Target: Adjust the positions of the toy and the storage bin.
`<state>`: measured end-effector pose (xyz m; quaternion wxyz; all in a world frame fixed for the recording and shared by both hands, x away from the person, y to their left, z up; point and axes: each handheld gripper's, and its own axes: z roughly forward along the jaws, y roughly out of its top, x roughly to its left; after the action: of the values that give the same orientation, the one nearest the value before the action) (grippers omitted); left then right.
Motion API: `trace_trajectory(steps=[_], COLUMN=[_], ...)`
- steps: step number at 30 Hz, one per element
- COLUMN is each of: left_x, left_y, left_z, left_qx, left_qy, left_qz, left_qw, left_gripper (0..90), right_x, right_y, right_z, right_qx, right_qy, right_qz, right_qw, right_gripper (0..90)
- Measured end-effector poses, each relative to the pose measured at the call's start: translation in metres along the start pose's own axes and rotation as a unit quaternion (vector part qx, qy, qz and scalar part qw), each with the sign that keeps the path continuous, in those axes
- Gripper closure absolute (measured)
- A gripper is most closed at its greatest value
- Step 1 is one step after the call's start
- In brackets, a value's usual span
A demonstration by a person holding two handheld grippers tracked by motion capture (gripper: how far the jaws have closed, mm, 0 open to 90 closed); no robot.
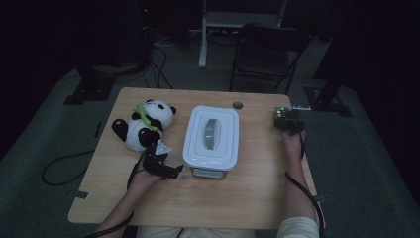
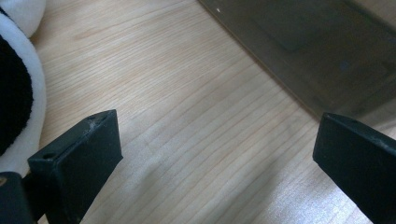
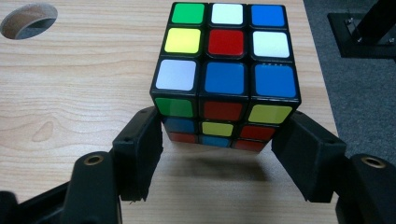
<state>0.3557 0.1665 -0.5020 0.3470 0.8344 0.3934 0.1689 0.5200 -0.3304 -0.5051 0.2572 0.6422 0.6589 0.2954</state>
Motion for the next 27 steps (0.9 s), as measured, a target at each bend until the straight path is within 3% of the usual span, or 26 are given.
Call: trace_trajectory(steps=[7, 12, 16, 21, 27], left_x=[0.0, 0.0, 0.0, -0.002, -0.003], left_y=[0.001, 0.002, 0.001, 0.001, 0.002], left_z=[-0.002, -0.004, -0.004, -0.006, -0.01], left_qx=[0.0, -0.004, -0.005, -0.009, -0.015], left_qy=[0.001, 0.004, 0.004, 0.005, 0.006], left_qz=[0.002, 0.0, 0.0, 0.001, 0.0], left_qw=[1.0, 1.0, 1.0, 0.9999, 0.9999], left_gripper=[1.9, 1.8, 1.9, 1.9, 1.9], right_x=[0.003, 0.005, 0.009, 0.013, 0.019], right_y=[-0.004, -0.004, -0.007, -0.023, -0.052], right_z=[-0.007, -0.022, -0.033, -0.048, -0.072], right_qx=[-0.001, -0.015, -0.02, -0.027, -0.038], right_qy=[0.004, 0.01, 0.015, 0.024, 0.03], right_qz=[-0.006, -0.01, -0.026, -0.023, -0.038], right_qw=[1.0, 0.9998, 0.9994, 0.9991, 0.9981], right_gripper=[34.1, 34.3, 34.4, 34.4, 34.3])
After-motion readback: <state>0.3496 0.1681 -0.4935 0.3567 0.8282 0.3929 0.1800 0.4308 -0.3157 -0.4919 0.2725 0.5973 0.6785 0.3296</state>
